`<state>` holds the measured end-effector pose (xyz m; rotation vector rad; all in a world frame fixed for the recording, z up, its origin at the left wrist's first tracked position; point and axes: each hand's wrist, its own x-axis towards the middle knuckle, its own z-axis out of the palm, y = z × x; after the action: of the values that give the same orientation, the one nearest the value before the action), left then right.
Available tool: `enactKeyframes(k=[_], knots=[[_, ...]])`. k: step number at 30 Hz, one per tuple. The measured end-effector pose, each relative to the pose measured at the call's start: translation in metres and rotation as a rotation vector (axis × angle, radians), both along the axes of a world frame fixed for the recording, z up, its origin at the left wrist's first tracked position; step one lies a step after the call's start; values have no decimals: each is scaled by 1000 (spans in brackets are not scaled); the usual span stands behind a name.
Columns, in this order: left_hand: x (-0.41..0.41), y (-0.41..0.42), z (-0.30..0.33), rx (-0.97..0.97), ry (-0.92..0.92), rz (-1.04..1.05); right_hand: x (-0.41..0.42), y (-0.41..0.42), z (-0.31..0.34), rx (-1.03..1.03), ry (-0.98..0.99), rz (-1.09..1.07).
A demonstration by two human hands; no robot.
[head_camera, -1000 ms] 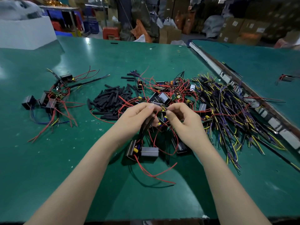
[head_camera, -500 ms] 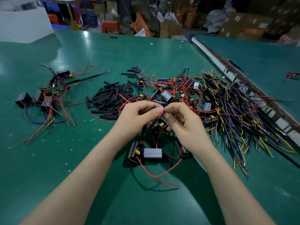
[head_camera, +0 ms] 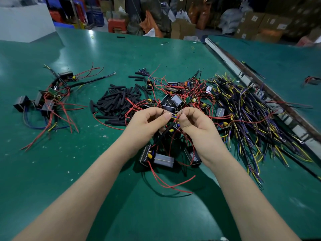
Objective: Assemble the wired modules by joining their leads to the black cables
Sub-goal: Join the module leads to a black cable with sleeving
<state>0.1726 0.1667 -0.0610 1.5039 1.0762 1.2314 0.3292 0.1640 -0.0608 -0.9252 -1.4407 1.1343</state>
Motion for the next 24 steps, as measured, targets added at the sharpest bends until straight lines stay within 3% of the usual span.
enactKeyframes(k=[6,10,13,16,21,24], knots=[[1,2,-4,-27,22,141,-3,0,-6,80,-131,-14],[1,-1,-7,257,226,303,-2,2,-9,133,-267,-94],[2,-4,-8,465,472,302,-3,2,-11,194,-364,-159],[7,-4,-10,460,623,296,-2,3,-12,257,-470,-209],[6,-5,-6,428,606,307,7,6,-14,337,-629,-251],[6,-7,-4,404,617,292,8,5,-12,338,-603,-247]])
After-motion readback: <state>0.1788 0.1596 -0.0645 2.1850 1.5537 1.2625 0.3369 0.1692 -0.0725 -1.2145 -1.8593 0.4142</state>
